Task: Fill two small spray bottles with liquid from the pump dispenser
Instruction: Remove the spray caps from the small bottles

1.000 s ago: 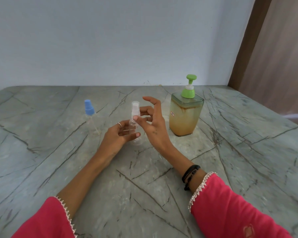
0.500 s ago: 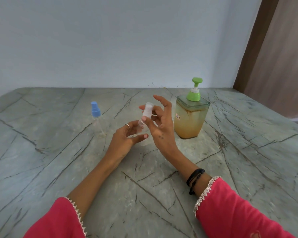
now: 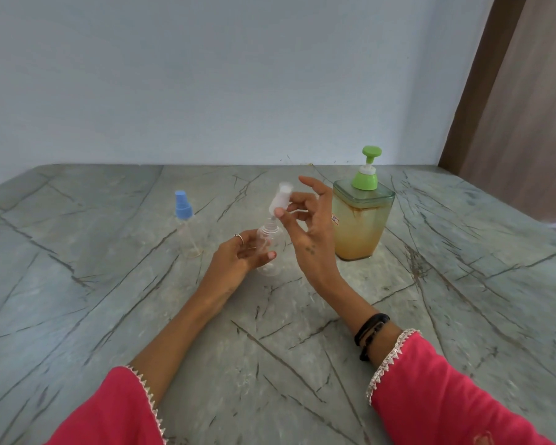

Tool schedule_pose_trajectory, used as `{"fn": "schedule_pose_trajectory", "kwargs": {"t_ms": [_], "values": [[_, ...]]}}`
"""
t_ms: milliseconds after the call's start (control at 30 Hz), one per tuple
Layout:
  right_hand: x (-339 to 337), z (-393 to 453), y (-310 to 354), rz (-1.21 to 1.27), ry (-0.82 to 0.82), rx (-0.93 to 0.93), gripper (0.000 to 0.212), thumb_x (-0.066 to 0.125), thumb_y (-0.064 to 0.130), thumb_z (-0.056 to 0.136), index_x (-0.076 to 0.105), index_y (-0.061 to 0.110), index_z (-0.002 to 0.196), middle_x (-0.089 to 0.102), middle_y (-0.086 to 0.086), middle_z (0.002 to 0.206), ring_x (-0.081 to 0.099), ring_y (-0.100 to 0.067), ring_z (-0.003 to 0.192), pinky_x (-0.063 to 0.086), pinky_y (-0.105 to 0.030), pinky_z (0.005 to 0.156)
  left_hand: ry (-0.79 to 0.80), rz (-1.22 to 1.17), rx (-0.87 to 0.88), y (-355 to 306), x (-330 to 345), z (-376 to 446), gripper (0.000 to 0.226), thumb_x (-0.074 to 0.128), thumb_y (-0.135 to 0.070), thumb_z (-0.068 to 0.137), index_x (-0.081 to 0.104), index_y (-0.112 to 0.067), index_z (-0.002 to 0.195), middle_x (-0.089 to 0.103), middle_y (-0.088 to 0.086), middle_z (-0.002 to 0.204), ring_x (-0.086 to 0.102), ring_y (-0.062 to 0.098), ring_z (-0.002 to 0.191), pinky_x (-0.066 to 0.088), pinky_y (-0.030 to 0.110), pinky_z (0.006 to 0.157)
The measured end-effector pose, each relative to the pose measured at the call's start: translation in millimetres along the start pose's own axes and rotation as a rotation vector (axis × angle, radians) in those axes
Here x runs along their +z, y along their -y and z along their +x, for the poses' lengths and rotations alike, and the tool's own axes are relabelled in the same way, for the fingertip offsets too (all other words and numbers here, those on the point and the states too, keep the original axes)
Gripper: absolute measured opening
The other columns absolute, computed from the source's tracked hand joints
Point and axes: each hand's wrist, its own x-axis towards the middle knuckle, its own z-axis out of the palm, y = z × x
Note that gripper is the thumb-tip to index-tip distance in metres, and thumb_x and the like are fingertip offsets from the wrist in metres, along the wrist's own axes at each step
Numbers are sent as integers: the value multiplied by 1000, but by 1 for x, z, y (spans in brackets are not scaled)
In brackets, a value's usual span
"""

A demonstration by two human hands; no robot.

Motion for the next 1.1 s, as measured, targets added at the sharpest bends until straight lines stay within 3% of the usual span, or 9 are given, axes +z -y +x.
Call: {"fn": "schedule_pose_trajectory", "kwargs": {"t_ms": [67,200,333,433,500,767,900,1100], "values": [[0,1,3,8,-62,-50,44,63,15,87,39,36,117,58,2,102,58,-5,85,46,-19,80,0,-8,-6,1,-1,0,42,69,-19,80,57,-19,120,66,-4,111,60,1,99,42,13,87],[0,1,6,-27,-198,-185,45,57,6,91,39,28,125,46,14,102,51,7,89,44,-16,83,-23,12,2,3,-1,1,38,69,-20,80,56,-20,116,65,-2,113,60,10,103,41,10,80],[2,2,10,-15,-301,-229,36,53,17,93,42,33,123,48,29,112,51,-1,91,46,-25,83,-73,-3,-8,8,-4,3,38,70,-22,79,56,-17,115,64,-1,114,61,14,104,44,15,83],[3,3,17,104,-347,-204,33,59,14,90,44,33,113,51,12,111,55,-6,96,46,-21,83,-92,-10,-18,8,-5,3,41,71,-22,78,56,-17,116,64,1,114,61,16,106,45,22,89],[2,2,16,87,-319,-196,29,63,17,87,46,32,104,53,3,103,57,-14,95,48,-22,81,-99,-19,-26,8,-4,3,39,73,-22,77,55,-20,112,64,-1,114,60,15,105,45,21,86],[-1,-4,-14,-137,-110,114,15,65,7,85,52,12,80,55,5,75,50,-11,69,45,-24,66,-114,14,-26,3,1,-1,34,69,-16,81,46,-22,105,53,-13,99,53,7,95,39,11,71],[-4,-5,-23,-167,-70,218,21,69,13,83,52,15,94,61,7,90,60,-13,86,50,-21,73,-91,36,-6,1,1,-1,40,67,-14,82,40,-21,110,50,-13,97,50,1,89,37,10,70],[-5,-3,-32,-167,15,353,38,70,7,81,51,14,113,67,-2,95,65,-9,83,49,-10,67,-79,67,-1,1,1,-1,38,68,-13,81,44,-22,108,53,-11,98,51,8,94,39,10,71]]}}
